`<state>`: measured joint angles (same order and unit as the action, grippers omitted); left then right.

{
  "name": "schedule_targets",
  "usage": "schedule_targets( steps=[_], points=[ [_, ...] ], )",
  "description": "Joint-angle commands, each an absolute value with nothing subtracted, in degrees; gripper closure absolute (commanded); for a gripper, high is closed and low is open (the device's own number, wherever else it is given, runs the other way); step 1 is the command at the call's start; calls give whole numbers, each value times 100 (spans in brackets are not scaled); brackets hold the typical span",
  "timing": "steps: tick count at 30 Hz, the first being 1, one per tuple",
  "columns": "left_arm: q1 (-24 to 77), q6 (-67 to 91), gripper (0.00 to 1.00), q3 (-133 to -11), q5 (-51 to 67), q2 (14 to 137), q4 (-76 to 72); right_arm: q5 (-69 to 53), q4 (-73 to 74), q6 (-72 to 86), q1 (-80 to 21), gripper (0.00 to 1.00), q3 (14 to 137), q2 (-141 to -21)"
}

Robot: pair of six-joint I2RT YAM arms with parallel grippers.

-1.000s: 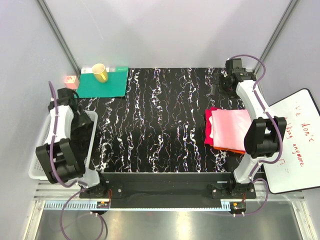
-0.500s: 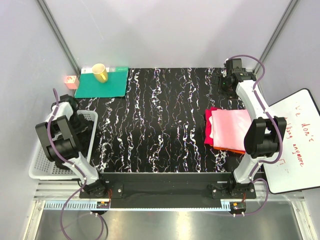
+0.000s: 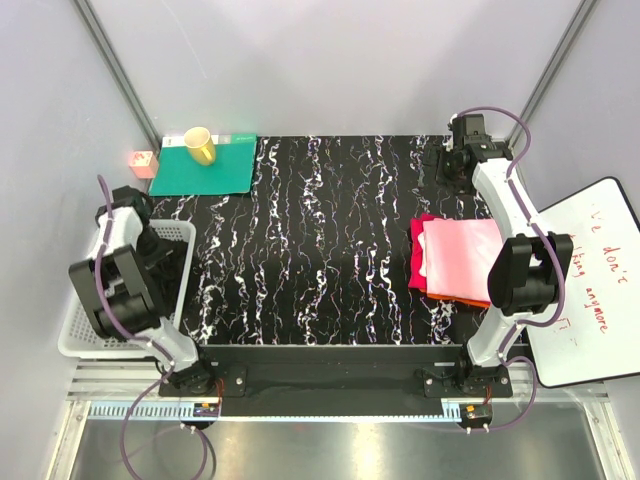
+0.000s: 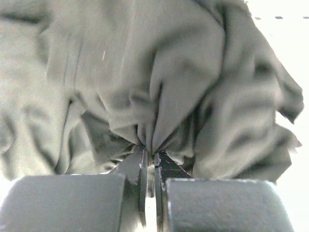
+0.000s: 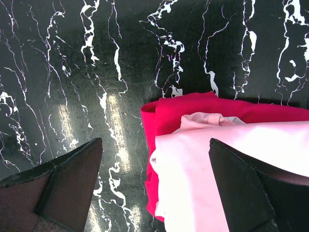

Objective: Fold and stack the t-shirts
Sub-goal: Grab the tshirt from the pile, then move the tshirt to the center of the board

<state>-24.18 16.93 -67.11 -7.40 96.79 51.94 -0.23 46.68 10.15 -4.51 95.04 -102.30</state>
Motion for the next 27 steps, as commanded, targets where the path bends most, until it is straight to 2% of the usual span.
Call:
schedule_targets(
  steps=[1, 5, 11, 17, 19, 23, 27],
  points=[
    [-2461, 1609, 100, -6768, -905, 8159, 5300, -176, 4711, 1037, -483, 0, 9694, -10274],
    [-2452, 1670, 100, -6637, -1063, 6886, 5116, -263, 4711, 1081, -483, 0, 9686, -10309],
    [-2400, 1722, 100, -6496, -555, 6144, 4949, -378, 4720, 1116, -492, 0, 9642, -10283],
    [-2382, 1925, 100, -6416, 1420, 5994, 4212, -510, 4711, 1134, -501, 0, 9501, -10108],
    [-2260, 1951, 100, -6634, 1915, 6003, 4114, -501, 4702, 1125, -519, 0, 9413, -9994],
    [-1952, 1793, 100, -7862, 2460, 6283, 4139, -405, 4650, 1046, -536, 0, 9133, -9704],
    [-963, 1889, 100, -8752, 2550, 6460, 4035, -325, 4448, 985, -545, 0, 8535, -9256]
  ],
)
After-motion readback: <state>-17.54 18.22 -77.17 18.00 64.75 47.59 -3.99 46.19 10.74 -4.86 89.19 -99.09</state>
